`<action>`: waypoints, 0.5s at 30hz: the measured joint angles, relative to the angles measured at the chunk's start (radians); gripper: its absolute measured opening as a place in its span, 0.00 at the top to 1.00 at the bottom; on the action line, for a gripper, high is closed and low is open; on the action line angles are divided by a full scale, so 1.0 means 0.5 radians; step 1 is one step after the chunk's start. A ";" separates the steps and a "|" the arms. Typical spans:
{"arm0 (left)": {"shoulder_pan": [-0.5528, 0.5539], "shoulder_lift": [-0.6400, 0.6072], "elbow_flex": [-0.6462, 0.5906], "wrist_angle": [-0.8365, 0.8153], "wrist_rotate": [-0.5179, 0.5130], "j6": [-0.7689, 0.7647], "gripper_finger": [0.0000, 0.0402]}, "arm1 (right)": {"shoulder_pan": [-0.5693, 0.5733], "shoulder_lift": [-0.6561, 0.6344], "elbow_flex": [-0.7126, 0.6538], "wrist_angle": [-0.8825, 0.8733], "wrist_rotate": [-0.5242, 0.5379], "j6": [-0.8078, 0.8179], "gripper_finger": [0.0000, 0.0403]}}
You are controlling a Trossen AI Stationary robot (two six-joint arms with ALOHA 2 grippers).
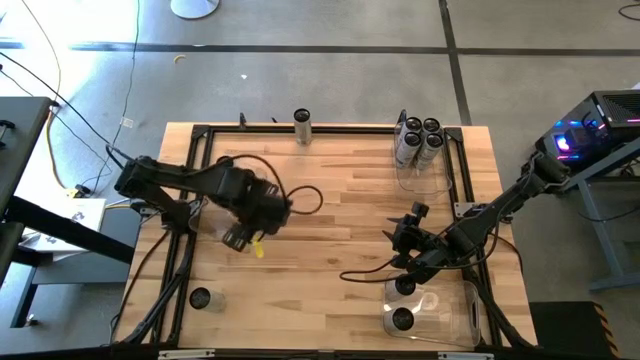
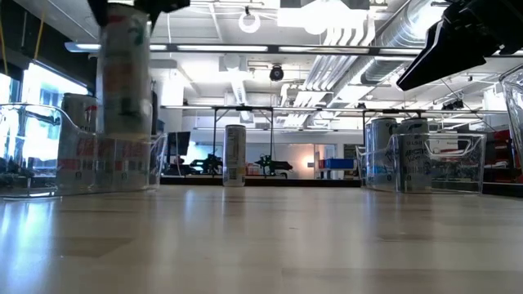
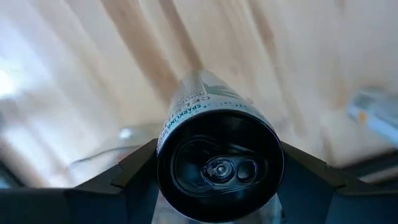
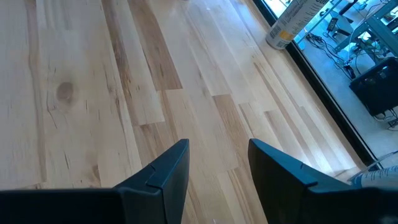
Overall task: Sort soda cans
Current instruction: Put the white-pink soda can into the middle transparent bin
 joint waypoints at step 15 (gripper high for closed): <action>0.038 -0.359 0.028 0.040 -0.317 -0.097 0.39 | 0.000 0.000 -0.001 0.000 -0.001 -0.001 0.60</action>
